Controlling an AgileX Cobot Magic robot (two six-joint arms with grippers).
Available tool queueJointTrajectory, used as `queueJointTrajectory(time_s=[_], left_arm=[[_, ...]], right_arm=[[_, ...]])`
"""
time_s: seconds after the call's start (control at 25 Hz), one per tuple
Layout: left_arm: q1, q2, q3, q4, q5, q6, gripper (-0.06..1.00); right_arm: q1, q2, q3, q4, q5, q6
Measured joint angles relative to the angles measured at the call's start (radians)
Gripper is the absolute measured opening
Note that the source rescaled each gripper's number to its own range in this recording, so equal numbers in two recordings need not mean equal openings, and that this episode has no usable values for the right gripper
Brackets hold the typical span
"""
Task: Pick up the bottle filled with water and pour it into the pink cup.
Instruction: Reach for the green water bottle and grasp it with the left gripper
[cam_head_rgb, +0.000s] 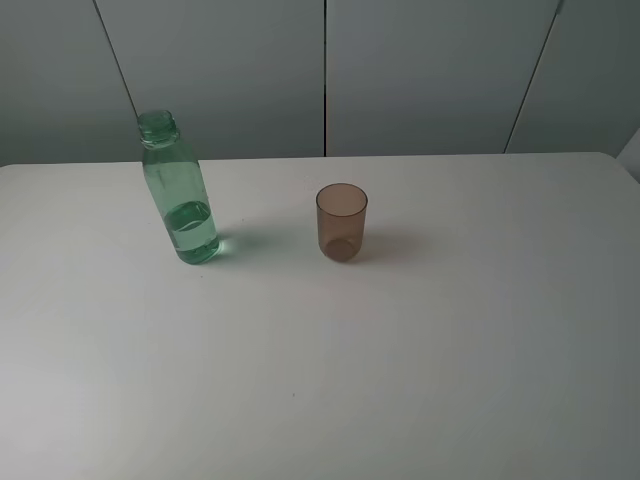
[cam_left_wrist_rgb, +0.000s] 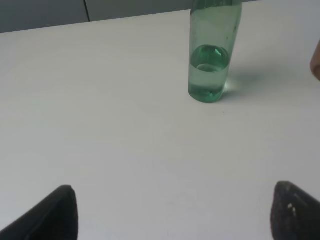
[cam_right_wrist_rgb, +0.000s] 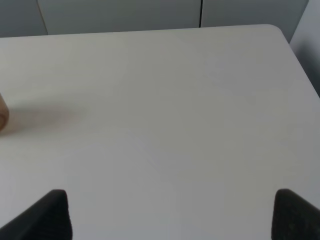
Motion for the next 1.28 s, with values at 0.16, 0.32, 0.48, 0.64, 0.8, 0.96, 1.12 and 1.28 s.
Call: queueJointTrajectory(time_s=[0.16,0.32,0.48,0.64,0.8,0.96,1.12,1.28], left_arm=[[0.000,0.000,0.000,0.000,0.000,0.000,0.99],[0.000,0.000,0.000,0.000,0.000,0.000,0.99],[0.000,0.000,0.000,0.000,0.000,-0.002,0.99],[0.000,0.003,-0.002,0.004,0.003,-0.004,0.99],[0.000,0.106,-0.063,-0.003,0.003,-0.004,0.99],[0.000,0.281,-0.148,-0.040,-0.065,0.003,0.99],[0.000,0.471,-0.236,-0.101,-0.138,0.067,0.99],[0.000,0.645,-0.290,-0.142,-0.208,0.165,0.99]], right_arm=[[0.000,0.000,0.000,0.000,0.000,0.000],[0.000,0.000,0.000,0.000,0.000,0.000],[0.000,0.000,0.000,0.000,0.000,0.000],[0.000,0.000,0.000,0.000,0.000,0.000],[0.000,0.000,0.000,0.000,0.000,0.000],[0.000,0.000,0.000,0.000,0.000,0.000],[0.000,0.000,0.000,0.000,0.000,0.000],[0.000,0.000,0.000,0.000,0.000,0.000]])
